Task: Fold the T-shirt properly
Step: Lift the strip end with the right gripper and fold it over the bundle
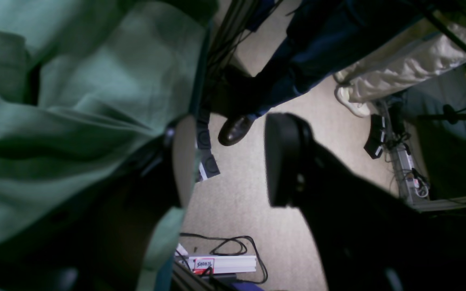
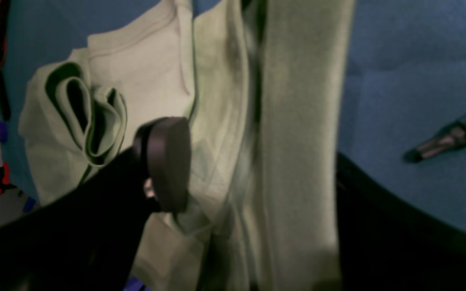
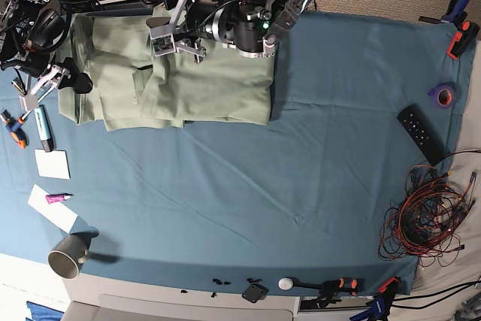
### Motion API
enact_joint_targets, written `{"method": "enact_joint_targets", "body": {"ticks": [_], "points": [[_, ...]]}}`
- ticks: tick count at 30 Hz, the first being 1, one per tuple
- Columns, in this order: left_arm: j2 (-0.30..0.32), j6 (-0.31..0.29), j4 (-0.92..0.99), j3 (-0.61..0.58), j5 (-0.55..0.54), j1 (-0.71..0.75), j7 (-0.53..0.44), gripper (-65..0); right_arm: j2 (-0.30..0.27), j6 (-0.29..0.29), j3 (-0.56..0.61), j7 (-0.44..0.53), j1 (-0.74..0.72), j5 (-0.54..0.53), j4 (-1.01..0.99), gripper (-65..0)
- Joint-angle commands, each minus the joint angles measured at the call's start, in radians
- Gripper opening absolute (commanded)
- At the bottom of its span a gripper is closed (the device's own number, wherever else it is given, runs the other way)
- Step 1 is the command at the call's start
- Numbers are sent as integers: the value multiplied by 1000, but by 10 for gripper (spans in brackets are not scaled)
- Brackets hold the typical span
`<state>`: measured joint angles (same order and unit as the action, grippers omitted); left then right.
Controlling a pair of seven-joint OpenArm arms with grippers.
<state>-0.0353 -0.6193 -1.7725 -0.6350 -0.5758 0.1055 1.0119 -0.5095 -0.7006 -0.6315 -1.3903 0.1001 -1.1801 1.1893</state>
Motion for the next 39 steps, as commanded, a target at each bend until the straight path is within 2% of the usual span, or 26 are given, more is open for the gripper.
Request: {"method": "enact_joint_targets", "body": {"ticks": [1,5,10,13,17,18,21,27,33,37,39], "points": [[-15,-6,-18,-3,-22,-6,-26,-364,-20,2,-1,-6,-3,-9,7,-294],[-15,-6,-18,-3,-22,-6,-26,-364,-20,2,-1,-6,-3,-9,7,-297],[-15,-6,-18,-3,-22,-6,-26,-364,-20,2,-1,-6,-3,-9,7,-377],[-15,-6,-18,-3,-22,-6,-26,-364,-20,2,-1,-6,-3,-9,8,-465],[-15,-6,-18,-3,-22,-6,-26,-364,-20,2,-1,-6,-3,-10,7,-637],[-14,-6,-18,-3,-22,-6,-26,-364,-20,2,-1,-6,-3,-11,8,-650],[-14,-6,-18,-3,-22,-6,-26,-364,-20,2,-1,-6,-3,-76,8,-650],[-14,-5,-56,-3,-11,-6,-24,-406,-20,2,-1,-6,-3,-298,10,-650],[-11,29,-101,-3,68,-6,-13,-406,-19,2,-1,-6,12,-303,53,-650],[5,30,-103,-1,84,-5,-13,-406,-14,2,-1,-6,54,-303,198,-650],[5,53,-103,8,96,-6,-14,-406,-14,2,-1,-6,84,-303,294,-650]]}}
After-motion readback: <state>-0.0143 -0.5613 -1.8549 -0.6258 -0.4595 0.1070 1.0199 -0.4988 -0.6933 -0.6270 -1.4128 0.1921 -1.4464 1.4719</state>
